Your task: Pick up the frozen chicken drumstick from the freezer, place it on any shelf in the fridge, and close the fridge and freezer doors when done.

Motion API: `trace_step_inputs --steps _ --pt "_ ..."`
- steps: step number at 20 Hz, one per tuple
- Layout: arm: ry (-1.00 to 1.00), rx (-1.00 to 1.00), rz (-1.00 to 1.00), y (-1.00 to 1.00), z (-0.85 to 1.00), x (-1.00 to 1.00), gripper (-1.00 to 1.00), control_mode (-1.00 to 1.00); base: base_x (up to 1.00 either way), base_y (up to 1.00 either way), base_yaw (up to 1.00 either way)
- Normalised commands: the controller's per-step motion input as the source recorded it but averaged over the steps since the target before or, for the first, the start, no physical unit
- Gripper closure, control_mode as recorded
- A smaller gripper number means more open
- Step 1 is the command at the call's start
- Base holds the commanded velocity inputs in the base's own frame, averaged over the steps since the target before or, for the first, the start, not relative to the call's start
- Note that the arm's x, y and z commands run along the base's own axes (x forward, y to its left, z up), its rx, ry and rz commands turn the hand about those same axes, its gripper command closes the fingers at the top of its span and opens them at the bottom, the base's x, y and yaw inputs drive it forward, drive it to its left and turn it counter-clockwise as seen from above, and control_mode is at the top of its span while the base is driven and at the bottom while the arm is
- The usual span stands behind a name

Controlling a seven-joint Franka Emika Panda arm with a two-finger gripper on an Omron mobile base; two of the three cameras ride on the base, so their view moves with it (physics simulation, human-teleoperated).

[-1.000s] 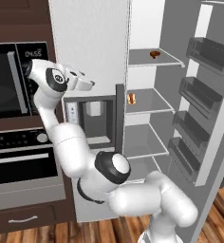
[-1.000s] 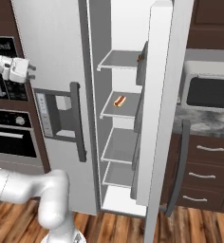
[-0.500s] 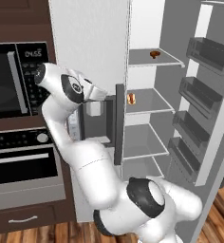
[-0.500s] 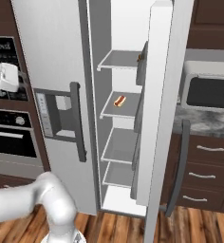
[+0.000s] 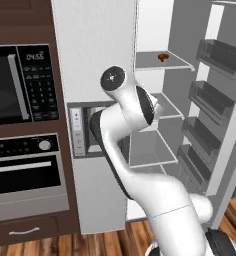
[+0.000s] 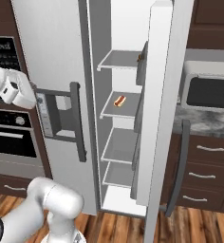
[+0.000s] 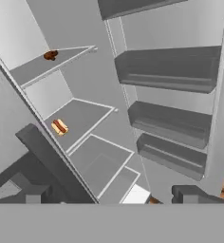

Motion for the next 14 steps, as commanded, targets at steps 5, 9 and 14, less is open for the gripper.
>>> trace_step_inputs --steps 5,9,14 --pt "0.0 0.13 0.11 -0.82 0.02 -1.0 -1.0 -1.0 0.0 0.0 0.0" --pt "0.0 0.03 0.0 -0.27 0.0 -1.0 -1.0 -1.0 0.0 0.0 0.0" --pt "0.0 0.07 0.0 -0.58 0.0 -1.0 -1.0 -1.0 0.0 0.0 0.0"
